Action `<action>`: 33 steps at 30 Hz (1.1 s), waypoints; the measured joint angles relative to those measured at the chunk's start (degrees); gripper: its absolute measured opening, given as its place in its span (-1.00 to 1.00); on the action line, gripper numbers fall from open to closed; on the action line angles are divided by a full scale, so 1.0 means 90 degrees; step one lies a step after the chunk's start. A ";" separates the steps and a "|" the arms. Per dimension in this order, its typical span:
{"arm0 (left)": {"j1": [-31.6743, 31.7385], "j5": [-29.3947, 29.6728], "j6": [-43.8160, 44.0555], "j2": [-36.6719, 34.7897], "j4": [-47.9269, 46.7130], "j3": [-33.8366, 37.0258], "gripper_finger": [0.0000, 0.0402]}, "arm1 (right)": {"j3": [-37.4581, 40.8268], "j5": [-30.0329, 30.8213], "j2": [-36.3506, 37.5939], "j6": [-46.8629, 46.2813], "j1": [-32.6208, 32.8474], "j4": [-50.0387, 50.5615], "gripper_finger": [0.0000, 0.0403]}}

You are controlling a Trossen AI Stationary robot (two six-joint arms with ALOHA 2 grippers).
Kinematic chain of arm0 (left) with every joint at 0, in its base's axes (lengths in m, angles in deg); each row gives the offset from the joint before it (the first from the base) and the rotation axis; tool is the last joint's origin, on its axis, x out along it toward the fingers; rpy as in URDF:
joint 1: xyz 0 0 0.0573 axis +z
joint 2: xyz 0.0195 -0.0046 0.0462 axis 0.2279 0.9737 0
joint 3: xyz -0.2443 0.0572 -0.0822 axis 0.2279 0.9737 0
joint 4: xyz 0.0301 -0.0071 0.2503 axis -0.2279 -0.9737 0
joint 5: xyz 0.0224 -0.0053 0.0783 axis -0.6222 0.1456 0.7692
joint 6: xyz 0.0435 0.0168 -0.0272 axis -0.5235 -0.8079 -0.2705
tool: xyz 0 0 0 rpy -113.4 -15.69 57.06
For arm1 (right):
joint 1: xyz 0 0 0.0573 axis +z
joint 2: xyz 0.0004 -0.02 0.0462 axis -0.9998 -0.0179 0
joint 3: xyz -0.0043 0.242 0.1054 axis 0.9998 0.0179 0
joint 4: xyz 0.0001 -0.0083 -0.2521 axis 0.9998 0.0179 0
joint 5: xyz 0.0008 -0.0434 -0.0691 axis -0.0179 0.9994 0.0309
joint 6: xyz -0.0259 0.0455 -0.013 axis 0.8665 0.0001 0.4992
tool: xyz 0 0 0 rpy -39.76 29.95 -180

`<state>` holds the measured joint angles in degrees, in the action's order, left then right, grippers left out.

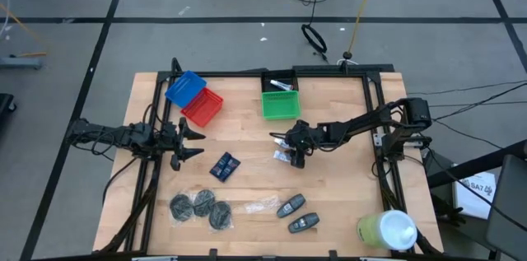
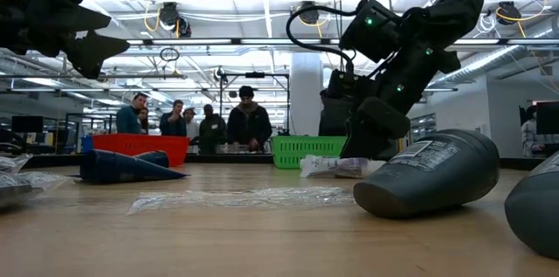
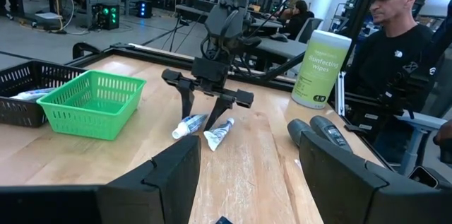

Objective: Pick & Place Travel size toiletries
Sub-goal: Put the top white toothpaste into the black bin

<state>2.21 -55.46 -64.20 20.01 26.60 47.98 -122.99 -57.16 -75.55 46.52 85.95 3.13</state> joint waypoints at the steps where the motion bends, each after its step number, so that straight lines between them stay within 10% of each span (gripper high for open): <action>1: 0.0000 0.0000 0.0000 0.0000 0.0002 0.0000 0.18 | 0.0000 -0.0002 0.0000 0.0002 0.0000 0.0005 -0.05; 33: 0.0000 0.0002 0.0000 -0.0002 0.0000 0.0000 0.18 | 0.0012 0.0000 -0.0015 0.0101 0.0002 0.0029 -0.48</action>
<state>2.21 -55.44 -64.20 19.99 26.60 47.98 -122.88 -57.16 -75.68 47.43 85.97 3.39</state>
